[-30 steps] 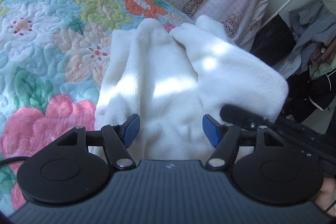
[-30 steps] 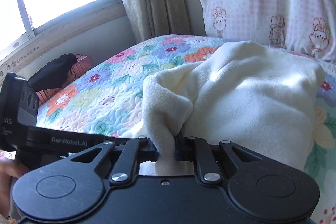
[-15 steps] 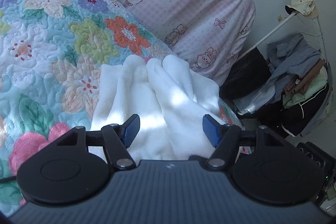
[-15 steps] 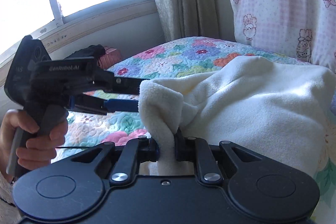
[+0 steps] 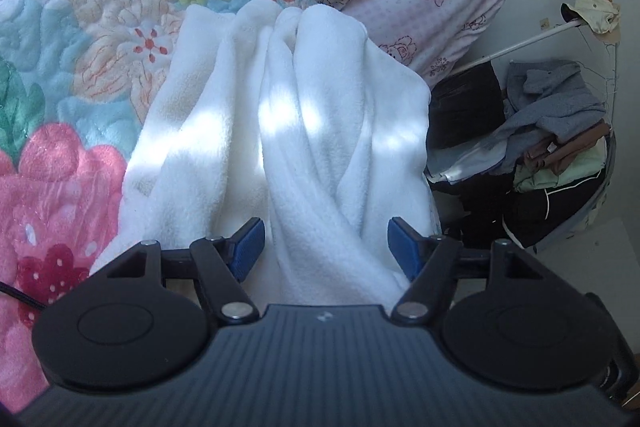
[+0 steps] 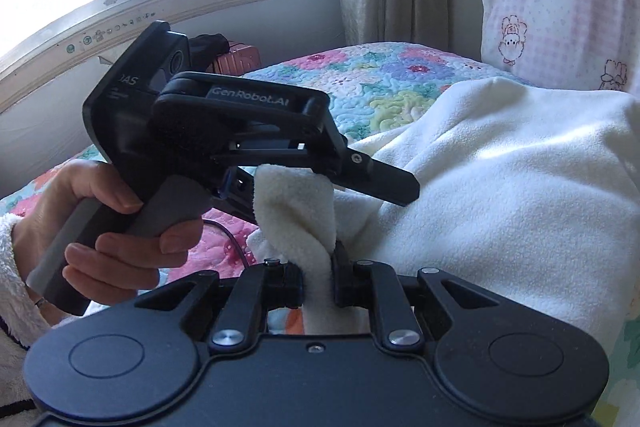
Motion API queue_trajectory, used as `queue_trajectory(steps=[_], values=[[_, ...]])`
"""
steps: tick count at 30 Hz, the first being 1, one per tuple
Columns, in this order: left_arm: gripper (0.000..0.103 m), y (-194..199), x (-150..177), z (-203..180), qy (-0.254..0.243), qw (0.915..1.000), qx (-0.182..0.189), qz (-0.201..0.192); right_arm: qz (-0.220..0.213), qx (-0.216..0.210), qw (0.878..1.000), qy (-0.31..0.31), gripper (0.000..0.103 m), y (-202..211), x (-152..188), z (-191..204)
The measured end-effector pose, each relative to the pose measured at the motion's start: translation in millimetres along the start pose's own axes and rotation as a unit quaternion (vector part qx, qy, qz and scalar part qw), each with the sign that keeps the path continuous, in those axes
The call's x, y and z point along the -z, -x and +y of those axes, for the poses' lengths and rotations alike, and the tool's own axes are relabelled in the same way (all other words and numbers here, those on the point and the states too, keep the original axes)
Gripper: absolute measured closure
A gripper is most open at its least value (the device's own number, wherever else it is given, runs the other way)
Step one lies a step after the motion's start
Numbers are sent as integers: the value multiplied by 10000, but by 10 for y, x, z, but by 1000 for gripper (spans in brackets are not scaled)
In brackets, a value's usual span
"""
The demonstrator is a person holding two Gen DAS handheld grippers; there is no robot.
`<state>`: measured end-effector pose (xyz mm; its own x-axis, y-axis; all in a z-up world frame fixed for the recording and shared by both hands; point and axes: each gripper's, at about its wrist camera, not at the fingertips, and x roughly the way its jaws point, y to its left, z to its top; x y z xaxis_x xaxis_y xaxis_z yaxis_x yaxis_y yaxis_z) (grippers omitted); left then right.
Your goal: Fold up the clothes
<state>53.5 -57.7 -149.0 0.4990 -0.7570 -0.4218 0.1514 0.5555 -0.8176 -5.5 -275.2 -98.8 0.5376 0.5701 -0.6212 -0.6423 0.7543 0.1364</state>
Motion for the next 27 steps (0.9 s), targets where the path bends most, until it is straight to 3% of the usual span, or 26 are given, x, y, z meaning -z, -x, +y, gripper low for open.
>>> queue_trajectory(steps=[1,3,5,7,9,11,12,14,17,19,21,24,27], values=[[26,-50,21,-63,-171,9998,-46,-11,-5,-59,10000,62,86,20,20,-4],[31,-154,64,-182,-463,9988,-159,-20,13,-91,9999,140,86,60,56,-29],[61,-219,100,-274,-650,9974,-304,-62,62,-38,9998,168,86,116,79,-62],[73,-219,124,-393,-939,9947,-379,-158,193,235,9995,58,85,271,41,-81],[76,-200,147,-539,-1292,9897,-553,-278,57,427,9991,-10,81,531,20,-56],[78,-133,163,-706,-1704,9809,-796,-500,-216,607,9979,-40,50,834,10,-18],[79,-101,164,-758,-1791,9786,-818,-592,-329,789,9963,-13,45,939,8,-34],[79,11,138,-863,-1812,9773,-816,-728,-462,1131,9924,-112,44,1096,-11,-135],[80,234,121,-987,-1873,9733,-893,-982,-629,1420,9846,-803,44,1176,-49,-450],[80,342,90,-928,-1744,9731,-1067,-1061,-720,1424,9788,-1282,44,1161,-45,-628],[79,294,51,-665,-1377,9776,-1325,-880,-703,1270,9756,-1648,44,1023,-11,-765],[67,86,48,-142,-741,9840,-1547,-476,-279,1143,9783,-1708,44,619,62,-847],[66,69,-11,95,-269,9876,-1504,-357,72,1418,9818,-1261,36,289,177,-756]])
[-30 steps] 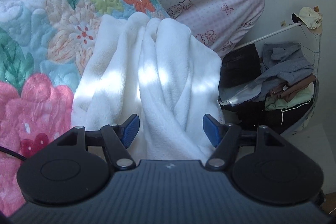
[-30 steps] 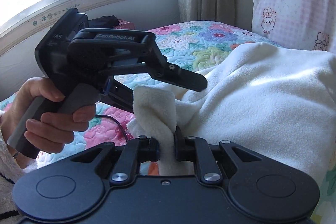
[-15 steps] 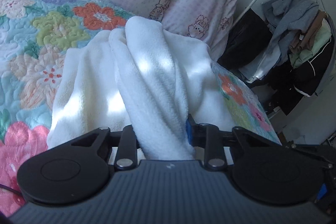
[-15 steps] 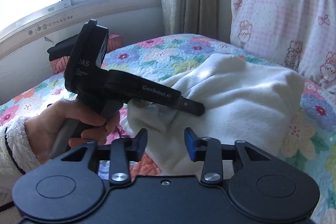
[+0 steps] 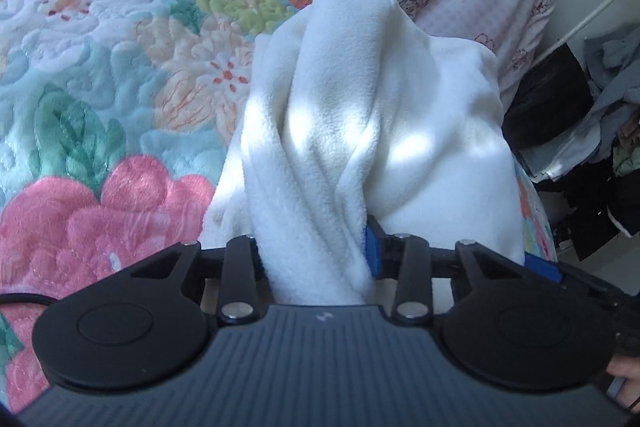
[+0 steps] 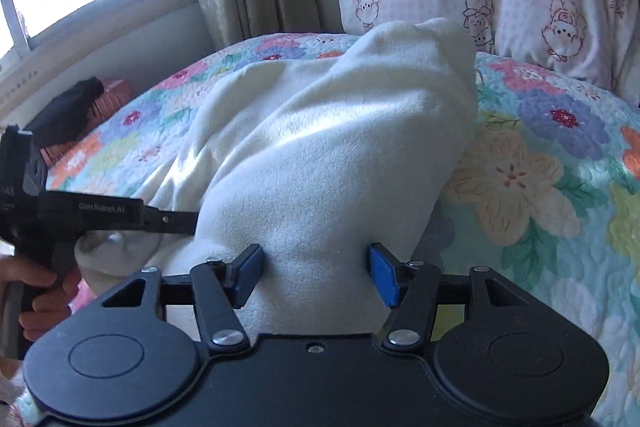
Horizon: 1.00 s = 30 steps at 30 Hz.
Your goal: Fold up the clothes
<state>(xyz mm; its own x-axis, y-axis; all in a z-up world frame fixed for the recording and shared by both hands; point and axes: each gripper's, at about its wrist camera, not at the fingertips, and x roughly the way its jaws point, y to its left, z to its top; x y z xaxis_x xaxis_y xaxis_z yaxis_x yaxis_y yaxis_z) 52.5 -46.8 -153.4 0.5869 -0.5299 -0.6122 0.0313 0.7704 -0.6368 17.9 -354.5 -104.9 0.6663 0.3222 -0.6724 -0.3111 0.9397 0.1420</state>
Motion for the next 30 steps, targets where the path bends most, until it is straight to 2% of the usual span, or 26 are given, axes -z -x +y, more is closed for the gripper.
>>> queue_trajectory(steps=[2,4,7,9,11,13,15,17,19,21,23,26,27,29,30], values=[[66,73,-83,13,70,10000,29,-8,-88,151,9998,13,36,65,20,56],[64,211,-128,-41,-156,9993,-149,-293,-170,222,9996,-5,36,170,13,87],[63,378,-172,-79,-398,9954,-419,-768,-472,280,9976,411,37,338,-78,174],[63,382,-209,-97,-622,9927,-641,-808,-621,293,9956,644,37,370,-237,226],[63,354,-236,-67,-607,9938,-648,-668,-646,261,9958,597,36,279,-463,215],[62,334,-273,-36,-567,9954,-652,-424,-472,198,9978,428,36,88,-667,181],[62,368,-328,-34,-652,9947,-784,-114,-25,287,9995,124,36,-223,-811,110],[59,457,-395,-68,-882,9918,-900,-220,479,327,9983,-54,34,-529,-826,54],[52,520,-466,-91,-946,9921,-764,-317,613,436,9972,47,34,-677,-766,65],[52,549,-532,-137,-1019,9922,-610,-370,520,455,9976,106,34,-639,-749,96],[52,517,-586,-237,-1171,9912,-506,-359,183,460,9986,183,36,-363,-746,171],[49,329,-714,-358,-1296,9915,66,69,-418,76,9988,249,36,170,-618,285],[49,252,-765,-394,-1310,9911,80,227,-521,-33,9983,271,36,306,-564,314],[51,141,-872,-486,-1573,9873,-7,240,-388,-59,9985,372,36,395,-431,348],[51,92,-925,-496,-1614,9866,120,224,-293,-16,9985,466,36,381,-363,363]])
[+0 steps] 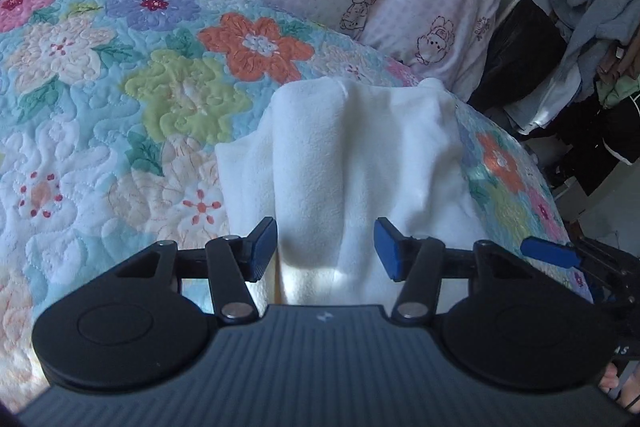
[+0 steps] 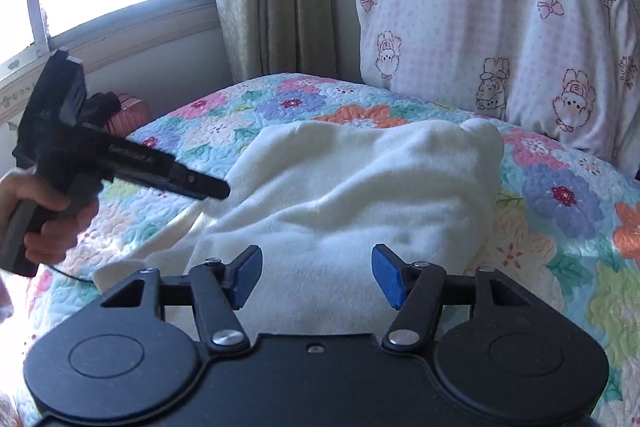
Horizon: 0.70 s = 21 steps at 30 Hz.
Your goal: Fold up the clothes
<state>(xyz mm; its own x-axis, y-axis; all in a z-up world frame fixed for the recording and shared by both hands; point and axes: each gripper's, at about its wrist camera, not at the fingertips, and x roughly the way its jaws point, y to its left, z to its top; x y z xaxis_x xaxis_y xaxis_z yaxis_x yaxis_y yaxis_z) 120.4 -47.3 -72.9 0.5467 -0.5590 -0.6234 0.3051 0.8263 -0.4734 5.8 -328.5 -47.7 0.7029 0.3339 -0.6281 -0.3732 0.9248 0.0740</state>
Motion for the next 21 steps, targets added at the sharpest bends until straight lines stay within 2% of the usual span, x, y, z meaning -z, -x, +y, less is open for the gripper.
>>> queue_trajectory(steps=[2,3,5,8,12,15,16,18,20,21], values=[[51,-154,-63,92,262,9993,147,202,187,62,9997,169,36,-29,131,35],[51,-254,-76,132,357,9986,17,378,258,62,9995,194,36,-66,185,34],[50,-456,-22,148,181,9969,-447,628,400,63,9989,244,35,-141,295,31],[49,-587,93,190,212,9956,-618,669,497,25,9980,388,35,-135,367,25],[49,-569,160,233,320,9956,-669,569,657,-85,9977,161,35,-125,421,-86],[52,-261,158,219,673,9924,-857,575,688,-223,9970,-288,34,-103,484,-214],[53,-102,181,181,619,9924,-978,429,700,-269,9962,-433,34,-92,506,-258],[48,220,256,84,340,9920,-1215,61,687,-369,9948,-656,34,-58,557,-340],[45,406,370,65,238,9928,-1172,93,587,-543,9916,-1013,34,-33,603,-432],[45,445,434,103,294,9944,-999,150,548,-611,9892,-1218,34,-24,626,-475]])
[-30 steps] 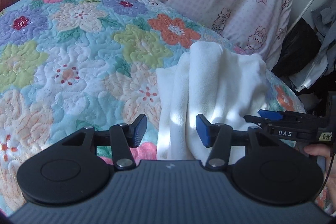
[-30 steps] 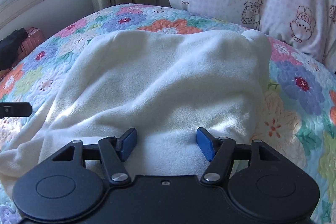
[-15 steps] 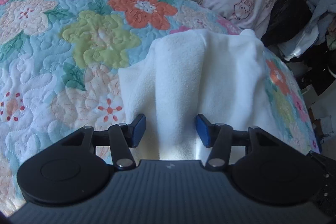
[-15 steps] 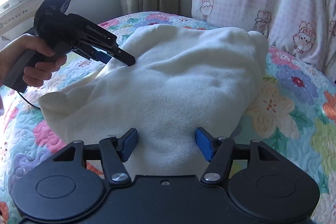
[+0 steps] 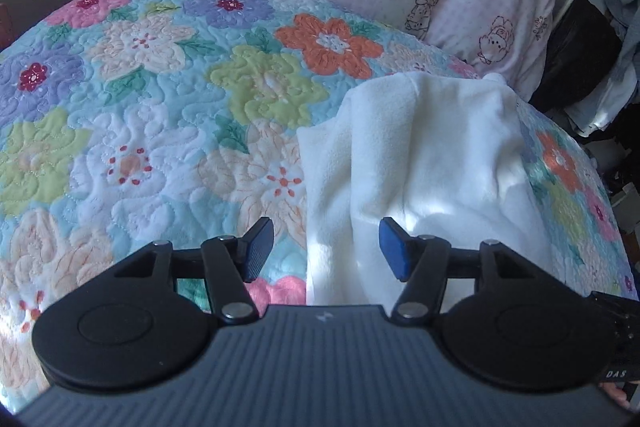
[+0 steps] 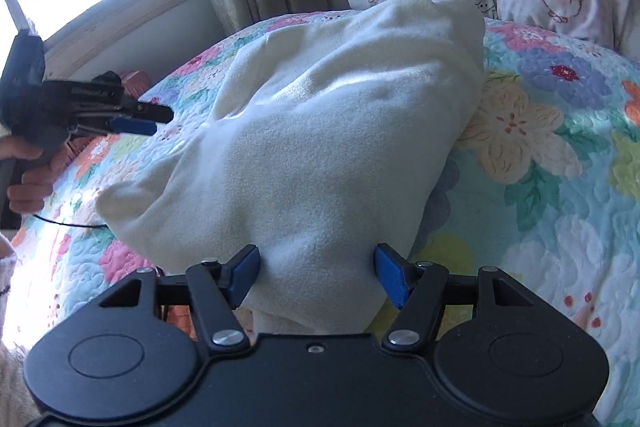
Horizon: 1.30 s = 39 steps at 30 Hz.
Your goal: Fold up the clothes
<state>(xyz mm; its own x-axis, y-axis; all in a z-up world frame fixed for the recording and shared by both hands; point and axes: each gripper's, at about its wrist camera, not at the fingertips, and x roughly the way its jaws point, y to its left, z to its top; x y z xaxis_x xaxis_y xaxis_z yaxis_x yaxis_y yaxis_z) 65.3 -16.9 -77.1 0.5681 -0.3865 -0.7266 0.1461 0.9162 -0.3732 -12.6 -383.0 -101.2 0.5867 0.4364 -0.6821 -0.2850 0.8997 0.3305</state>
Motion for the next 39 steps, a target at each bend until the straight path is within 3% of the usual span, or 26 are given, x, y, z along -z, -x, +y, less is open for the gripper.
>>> queue_trajectory(steps=[2,4,9,12,20,24,26,31,39], values=[[45,-1,121,120,216,9990,400,20,-50,-98,9995,-308,34,8,34,-56],[44,-48,220,186,367,9980,514,86,-73,-123,9987,-495,34,7,68,-83],[44,-142,321,183,272,9986,406,226,-310,87,9976,-605,34,27,222,-18],[44,-131,356,180,282,9980,526,188,-437,156,9970,-627,34,13,260,-9],[44,-24,314,177,344,9980,531,-18,-383,341,9964,-682,26,-58,271,-18],[44,-64,333,154,310,9983,500,52,-401,353,9960,-711,26,-67,285,-28],[44,-91,349,141,261,9986,454,90,-407,469,9952,-754,21,-79,293,-13],[44,-128,373,176,337,9983,469,102,-517,757,9950,-386,20,-87,303,106],[44,-184,387,200,282,9980,567,75,-507,596,9959,-458,20,-82,299,35]])
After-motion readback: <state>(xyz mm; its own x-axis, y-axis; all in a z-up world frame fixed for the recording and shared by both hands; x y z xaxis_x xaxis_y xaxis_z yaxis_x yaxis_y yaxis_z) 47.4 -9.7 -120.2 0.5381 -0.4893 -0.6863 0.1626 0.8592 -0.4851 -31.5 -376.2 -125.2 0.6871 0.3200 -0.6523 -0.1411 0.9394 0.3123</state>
